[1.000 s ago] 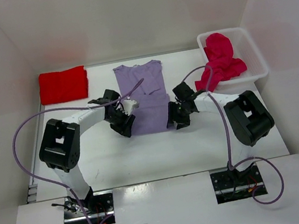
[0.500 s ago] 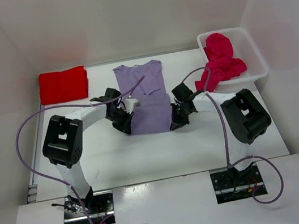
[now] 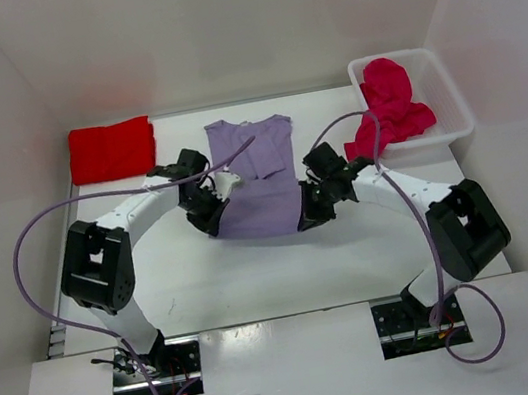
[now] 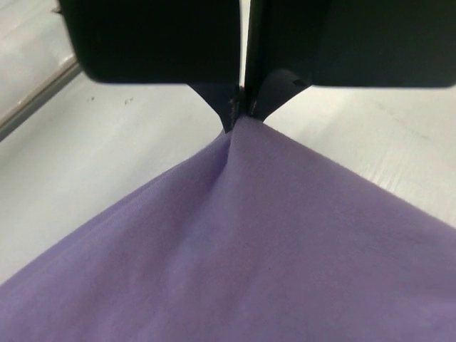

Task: Fold and stack the t-shirts
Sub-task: Fold the long partially folded tshirt into a neat square

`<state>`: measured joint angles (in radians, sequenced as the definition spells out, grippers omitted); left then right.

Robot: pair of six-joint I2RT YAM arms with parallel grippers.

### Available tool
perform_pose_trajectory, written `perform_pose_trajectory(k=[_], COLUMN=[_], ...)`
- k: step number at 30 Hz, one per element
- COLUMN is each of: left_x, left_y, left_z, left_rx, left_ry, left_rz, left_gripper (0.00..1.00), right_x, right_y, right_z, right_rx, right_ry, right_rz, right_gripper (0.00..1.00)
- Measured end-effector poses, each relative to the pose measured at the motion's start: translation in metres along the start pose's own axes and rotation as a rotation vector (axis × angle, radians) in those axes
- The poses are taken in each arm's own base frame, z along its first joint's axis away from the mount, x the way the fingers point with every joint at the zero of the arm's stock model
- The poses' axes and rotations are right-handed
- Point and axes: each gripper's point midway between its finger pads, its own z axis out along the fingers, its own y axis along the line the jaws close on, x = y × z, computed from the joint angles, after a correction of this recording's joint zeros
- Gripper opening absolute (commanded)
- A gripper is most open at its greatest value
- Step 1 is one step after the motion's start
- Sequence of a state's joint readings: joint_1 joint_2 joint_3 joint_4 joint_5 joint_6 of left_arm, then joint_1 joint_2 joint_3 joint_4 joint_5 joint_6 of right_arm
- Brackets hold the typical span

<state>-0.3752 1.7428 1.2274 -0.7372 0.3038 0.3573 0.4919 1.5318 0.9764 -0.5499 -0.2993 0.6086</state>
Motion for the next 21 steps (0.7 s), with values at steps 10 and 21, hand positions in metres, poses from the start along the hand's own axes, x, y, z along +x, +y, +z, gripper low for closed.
perform_pose_trajectory(k=[10, 21], left_x=[0.022, 0.033], left_y=[-0.027, -0.048], left_z=[-0.032, -0.084], left_rx=[0.046, 0.066], left_ry=[0.199, 0.238], left_rz=[0.157, 0.169], left_gripper=[0.0, 0.0], right_x=[0.064, 0.074], right_y=[0.023, 0.076], right_z=[-0.02, -0.095], right_rx=[0.01, -0.142], right_ry=[0.145, 0.125], right_rz=[-0.068, -0.048], right_gripper=[0.0, 0.0])
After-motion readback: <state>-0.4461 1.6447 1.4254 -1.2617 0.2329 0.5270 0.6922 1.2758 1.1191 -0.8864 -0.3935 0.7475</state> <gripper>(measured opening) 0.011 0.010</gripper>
